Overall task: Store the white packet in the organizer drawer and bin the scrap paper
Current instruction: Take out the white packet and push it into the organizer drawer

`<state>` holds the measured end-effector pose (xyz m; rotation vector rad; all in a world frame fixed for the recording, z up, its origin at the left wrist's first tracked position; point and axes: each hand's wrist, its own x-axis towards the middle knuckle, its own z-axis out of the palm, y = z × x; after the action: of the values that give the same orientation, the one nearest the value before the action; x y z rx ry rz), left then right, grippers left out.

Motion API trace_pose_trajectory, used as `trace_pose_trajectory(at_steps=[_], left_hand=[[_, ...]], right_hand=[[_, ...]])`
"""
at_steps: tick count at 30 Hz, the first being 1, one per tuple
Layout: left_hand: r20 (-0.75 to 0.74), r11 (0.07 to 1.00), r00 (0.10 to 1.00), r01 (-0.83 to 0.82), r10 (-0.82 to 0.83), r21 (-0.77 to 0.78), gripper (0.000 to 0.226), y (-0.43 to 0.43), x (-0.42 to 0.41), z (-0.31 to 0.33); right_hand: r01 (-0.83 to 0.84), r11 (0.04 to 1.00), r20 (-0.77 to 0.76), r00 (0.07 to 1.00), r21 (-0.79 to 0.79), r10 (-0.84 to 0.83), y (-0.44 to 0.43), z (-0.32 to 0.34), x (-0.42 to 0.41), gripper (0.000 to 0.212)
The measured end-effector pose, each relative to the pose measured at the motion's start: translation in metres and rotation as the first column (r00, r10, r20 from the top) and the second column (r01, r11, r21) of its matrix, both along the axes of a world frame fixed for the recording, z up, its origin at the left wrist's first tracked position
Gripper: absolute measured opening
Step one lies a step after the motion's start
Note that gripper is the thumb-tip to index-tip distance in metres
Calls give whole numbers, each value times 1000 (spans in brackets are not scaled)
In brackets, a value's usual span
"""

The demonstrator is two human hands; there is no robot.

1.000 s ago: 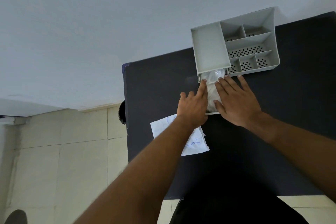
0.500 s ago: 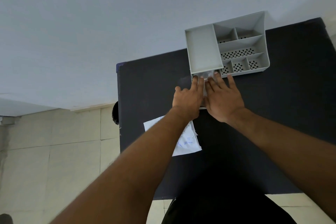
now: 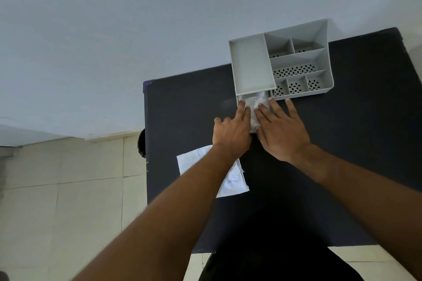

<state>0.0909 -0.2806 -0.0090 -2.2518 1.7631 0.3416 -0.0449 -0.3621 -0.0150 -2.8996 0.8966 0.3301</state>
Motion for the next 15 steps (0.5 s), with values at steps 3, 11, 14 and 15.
trace_pose_trajectory(at_steps=[3, 11, 14, 15], left_hand=[[23, 1000, 1000, 11, -11, -5, 66, 5, -1, -1], [35, 994, 999, 26, -23, -105, 72, -1, 7, -7], [35, 970, 999, 41, -34, -241, 69, 5, 9, -10], [31, 959, 999, 49, -42, -280, 64, 8, 9, -11]], right_hand=[[-9, 1000, -21, 1000, 2, 9, 0, 1, 4, 75], [-13, 1000, 15, 1000, 15, 13, -6, -1, 1, 74], [-7, 1000, 89, 996, -1, 7, -4, -2, -6, 70], [0, 1000, 120, 993, -7, 1, -2, -3, -8, 68]])
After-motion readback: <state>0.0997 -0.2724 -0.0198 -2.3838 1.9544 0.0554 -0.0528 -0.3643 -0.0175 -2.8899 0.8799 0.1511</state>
